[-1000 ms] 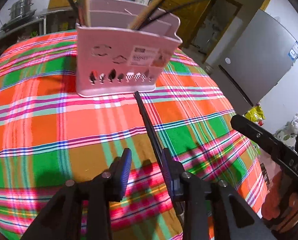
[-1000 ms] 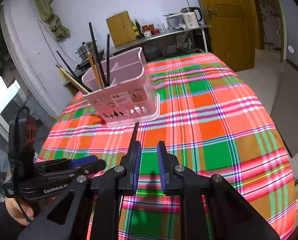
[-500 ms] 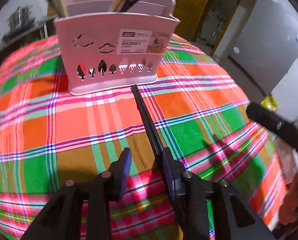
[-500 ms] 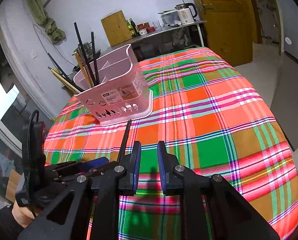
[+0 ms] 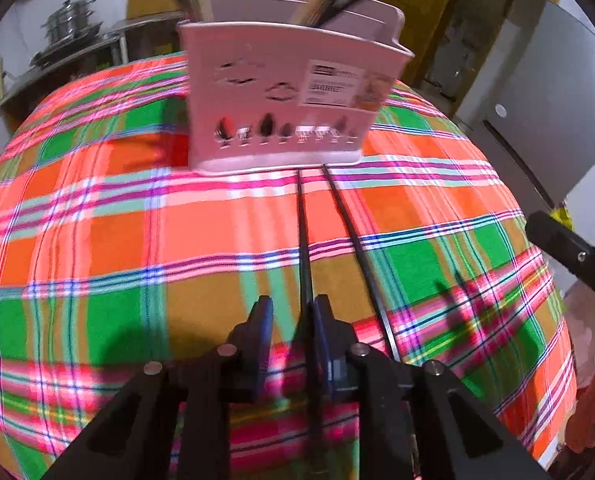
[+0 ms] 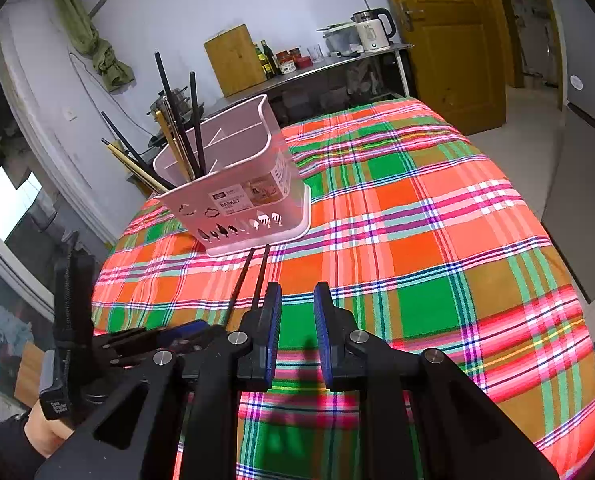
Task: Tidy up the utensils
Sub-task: 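Lower the left tool onto a black chopstick and close it, then close the right tool on another black chopstick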
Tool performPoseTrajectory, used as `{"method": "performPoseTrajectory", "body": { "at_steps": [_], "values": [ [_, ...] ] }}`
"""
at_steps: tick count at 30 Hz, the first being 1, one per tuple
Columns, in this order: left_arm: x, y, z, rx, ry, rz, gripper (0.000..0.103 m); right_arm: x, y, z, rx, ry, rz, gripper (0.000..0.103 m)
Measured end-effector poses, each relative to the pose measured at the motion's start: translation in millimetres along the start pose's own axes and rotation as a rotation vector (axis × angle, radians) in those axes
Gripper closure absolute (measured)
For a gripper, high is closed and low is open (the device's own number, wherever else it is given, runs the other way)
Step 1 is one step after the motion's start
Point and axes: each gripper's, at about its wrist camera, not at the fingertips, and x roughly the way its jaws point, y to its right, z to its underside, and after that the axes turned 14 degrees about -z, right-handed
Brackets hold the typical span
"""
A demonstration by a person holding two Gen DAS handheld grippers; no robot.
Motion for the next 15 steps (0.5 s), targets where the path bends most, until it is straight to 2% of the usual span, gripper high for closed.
{"method": "performPoseTrajectory", "body": {
  "at_steps": [4,8,12,15],
  "values": [
    [1,-18,5,-0.036,-0.006,-0.037,0.097,14,-4,3,-0.001,-0.034,-0.012,0.086],
    [-2,-40,9,-0.098,-0.010,-0.051,0.097,35,-11,4,-0.013,-0.077,-0.032,0.086],
    [-3,-57,9,-0.121,-0.025,-0.034,0.097,57,-16,4,-0.031,-0.125,-0.040,0.086],
    [-1,-66,-3,-0.128,-0.035,0.002,0.096,78,-20,4,-0.050,-0.166,-0.038,0.086]
  ]
}}
